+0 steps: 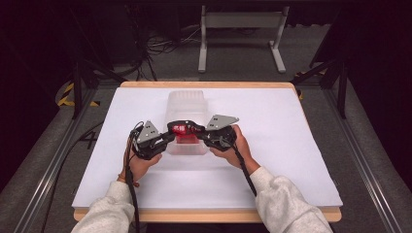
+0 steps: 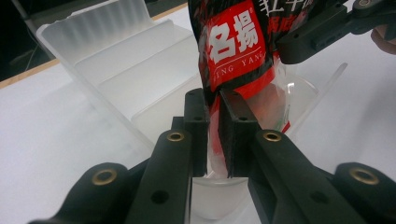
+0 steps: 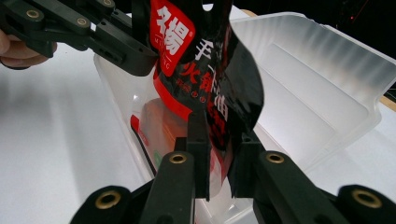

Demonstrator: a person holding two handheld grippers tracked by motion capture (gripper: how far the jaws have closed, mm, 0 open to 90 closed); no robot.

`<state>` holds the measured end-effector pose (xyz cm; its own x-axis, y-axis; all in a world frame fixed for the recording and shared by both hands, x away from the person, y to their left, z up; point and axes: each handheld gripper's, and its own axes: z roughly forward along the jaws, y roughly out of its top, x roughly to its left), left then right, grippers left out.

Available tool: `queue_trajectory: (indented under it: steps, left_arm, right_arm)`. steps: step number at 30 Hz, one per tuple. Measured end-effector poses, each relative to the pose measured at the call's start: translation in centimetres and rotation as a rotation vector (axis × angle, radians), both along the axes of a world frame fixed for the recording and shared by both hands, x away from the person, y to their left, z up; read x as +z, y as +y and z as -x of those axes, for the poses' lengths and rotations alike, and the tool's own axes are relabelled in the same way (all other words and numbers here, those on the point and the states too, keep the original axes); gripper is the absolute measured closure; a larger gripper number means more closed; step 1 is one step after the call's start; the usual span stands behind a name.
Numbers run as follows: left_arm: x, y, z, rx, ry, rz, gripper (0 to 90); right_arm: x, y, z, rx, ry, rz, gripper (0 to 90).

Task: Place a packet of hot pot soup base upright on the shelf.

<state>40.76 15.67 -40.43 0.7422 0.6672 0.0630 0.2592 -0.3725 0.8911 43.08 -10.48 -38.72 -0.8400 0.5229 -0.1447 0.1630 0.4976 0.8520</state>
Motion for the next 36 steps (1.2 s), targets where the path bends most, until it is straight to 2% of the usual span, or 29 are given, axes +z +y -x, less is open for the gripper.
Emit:
queue_trajectory:
  steps: [9,11,13,16,18,21,26,28,36]
  left_arm:
    - [0.6,0.2,0.5,0.016,-0.03,0.0,74.7]
    - [0.7,0.2,0.7,0.014,-0.031,-0.004,70.1]
    - [0.7,0.2,1.0,0.019,-0.042,-0.04,69.9]
    - [0.9,0.4,1.3,0.02,-0.054,-0.04,67.7]
    - [1.1,0.6,1.6,0.036,-0.065,-0.045,60.5]
    - [1.1,0.7,1.8,0.045,-0.065,-0.046,57.9]
    - [1.2,1.1,2.4,0.065,-0.072,-0.048,47.6]
    - [1.2,1.2,2.7,0.062,-0.077,-0.056,48.0]
    - [1.1,1.6,3.8,0.099,-0.078,-0.079,33.8]
  right_arm:
    - [1.0,-0.5,0.3,-0.007,-0.019,-0.011,78.9]
    - [1.2,-0.7,0.4,-0.007,-0.021,-0.009,78.9]
    - [1.2,-0.7,0.4,-0.008,-0.016,-0.009,79.4]
    - [1.3,-0.9,0.5,-0.009,-0.019,0.0,79.5]
    - [1.4,-1.0,0.5,-0.01,-0.023,0.003,79.7]
    - [1.5,-1.1,0.5,-0.008,-0.027,0.009,81.1]
    - [1.7,-1.2,0.6,-0.007,-0.037,0.022,82.3]
    - [1.8,-1.3,0.6,-0.006,-0.038,0.027,82.4]
    - [2.2,-1.6,0.8,-0.011,-0.05,0.047,81.4]
